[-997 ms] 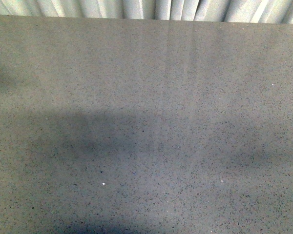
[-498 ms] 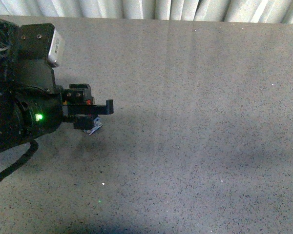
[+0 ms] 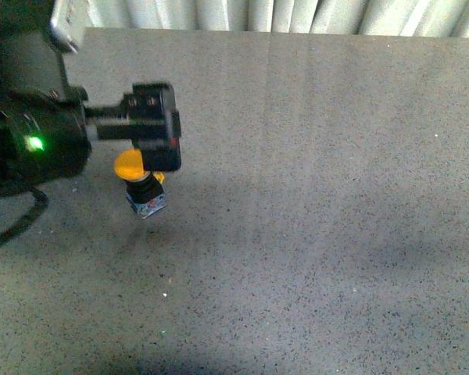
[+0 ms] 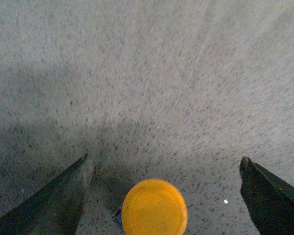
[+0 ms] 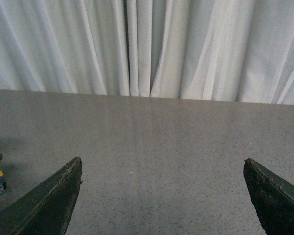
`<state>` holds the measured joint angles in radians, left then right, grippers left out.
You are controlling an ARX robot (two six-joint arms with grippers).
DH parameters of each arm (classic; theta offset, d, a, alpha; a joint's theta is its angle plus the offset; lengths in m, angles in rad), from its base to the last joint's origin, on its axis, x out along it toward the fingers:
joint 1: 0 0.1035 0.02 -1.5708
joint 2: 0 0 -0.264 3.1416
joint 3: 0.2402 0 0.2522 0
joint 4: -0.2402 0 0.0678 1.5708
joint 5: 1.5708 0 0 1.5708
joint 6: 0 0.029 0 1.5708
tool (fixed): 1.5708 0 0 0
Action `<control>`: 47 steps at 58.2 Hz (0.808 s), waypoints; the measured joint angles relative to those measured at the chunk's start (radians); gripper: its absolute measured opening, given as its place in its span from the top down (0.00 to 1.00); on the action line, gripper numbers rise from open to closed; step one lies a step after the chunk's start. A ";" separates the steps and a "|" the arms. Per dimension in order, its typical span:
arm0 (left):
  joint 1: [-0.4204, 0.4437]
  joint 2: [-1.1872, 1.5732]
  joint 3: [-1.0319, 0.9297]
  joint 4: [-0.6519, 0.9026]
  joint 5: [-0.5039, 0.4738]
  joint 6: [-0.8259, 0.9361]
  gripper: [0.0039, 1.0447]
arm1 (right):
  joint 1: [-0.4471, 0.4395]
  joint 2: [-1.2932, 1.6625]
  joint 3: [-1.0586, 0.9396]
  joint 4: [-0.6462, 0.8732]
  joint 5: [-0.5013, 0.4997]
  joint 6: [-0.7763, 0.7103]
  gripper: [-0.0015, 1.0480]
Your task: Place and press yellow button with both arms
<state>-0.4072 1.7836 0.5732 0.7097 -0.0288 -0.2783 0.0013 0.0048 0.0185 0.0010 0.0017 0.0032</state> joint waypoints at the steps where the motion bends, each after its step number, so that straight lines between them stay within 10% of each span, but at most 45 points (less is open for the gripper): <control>1: 0.010 -0.037 -0.002 -0.014 0.012 0.003 0.08 | 0.000 0.000 0.000 0.000 0.000 0.000 0.09; 19: 0.301 -0.395 -0.041 -0.155 0.236 0.031 0.09 | 0.000 0.000 0.000 0.000 0.000 0.000 0.09; 29: 0.413 -0.546 -0.244 0.191 0.020 0.224 0.43 | -0.015 0.321 0.177 -0.297 0.011 0.118 0.09; 47: 0.407 -0.765 -0.418 0.145 0.029 0.265 0.99 | 0.150 1.219 0.552 0.226 -0.079 -0.050 0.09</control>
<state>-0.0002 1.0187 0.1555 0.8551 -0.0002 -0.0132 0.1509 1.2240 0.5709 0.2268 -0.0776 -0.0463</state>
